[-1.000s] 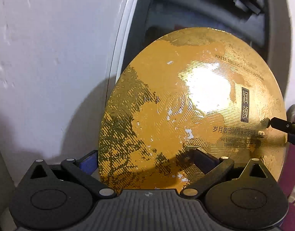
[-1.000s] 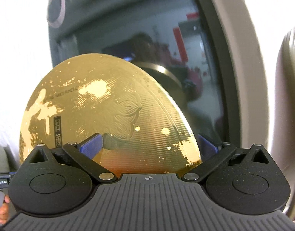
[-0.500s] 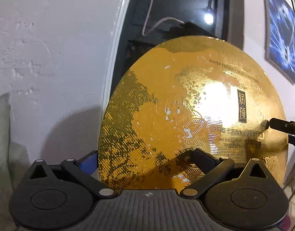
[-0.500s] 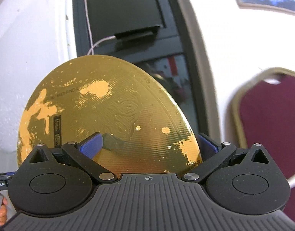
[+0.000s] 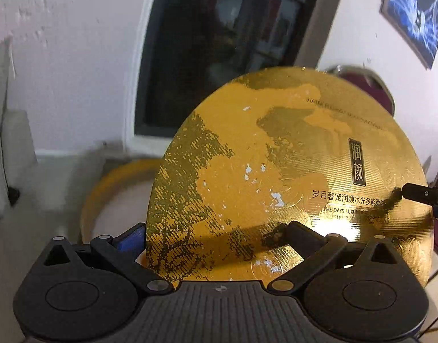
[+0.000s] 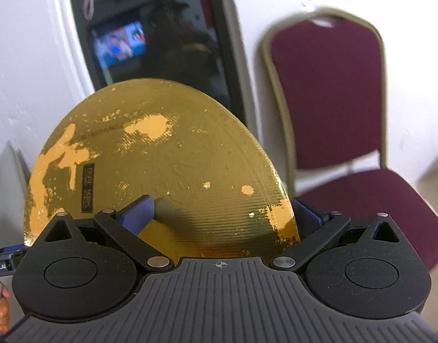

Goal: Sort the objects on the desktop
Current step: 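Tilt the held lid down over the box opening with both grippers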

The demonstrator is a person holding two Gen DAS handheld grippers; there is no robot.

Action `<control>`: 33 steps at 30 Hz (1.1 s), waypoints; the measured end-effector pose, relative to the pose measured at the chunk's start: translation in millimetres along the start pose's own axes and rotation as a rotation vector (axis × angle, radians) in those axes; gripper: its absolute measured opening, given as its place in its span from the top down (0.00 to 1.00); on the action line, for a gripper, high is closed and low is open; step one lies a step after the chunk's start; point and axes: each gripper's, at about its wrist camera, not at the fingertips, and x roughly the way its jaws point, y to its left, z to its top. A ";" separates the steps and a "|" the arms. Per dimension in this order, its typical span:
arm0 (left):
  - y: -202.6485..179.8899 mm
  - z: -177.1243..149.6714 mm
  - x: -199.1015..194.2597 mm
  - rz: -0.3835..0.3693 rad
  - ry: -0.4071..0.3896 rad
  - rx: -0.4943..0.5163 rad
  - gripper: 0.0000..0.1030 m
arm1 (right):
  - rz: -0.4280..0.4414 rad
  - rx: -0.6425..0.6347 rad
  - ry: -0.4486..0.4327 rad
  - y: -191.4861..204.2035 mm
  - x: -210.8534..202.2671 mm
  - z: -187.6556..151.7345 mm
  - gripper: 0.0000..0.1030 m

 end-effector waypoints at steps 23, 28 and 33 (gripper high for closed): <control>-58.7 -54.1 35.7 -0.035 -0.009 0.120 0.01 | -0.207 0.162 0.083 -76.9 -23.6 -67.5 0.05; -49.9 -54.9 33.9 -0.027 -0.011 0.090 0.01 | -0.215 0.147 0.076 -70.2 -13.4 -62.7 0.05; -32.4 -50.9 28.1 0.011 -0.049 0.069 0.02 | -0.194 0.131 0.071 -57.1 4.9 -53.2 0.05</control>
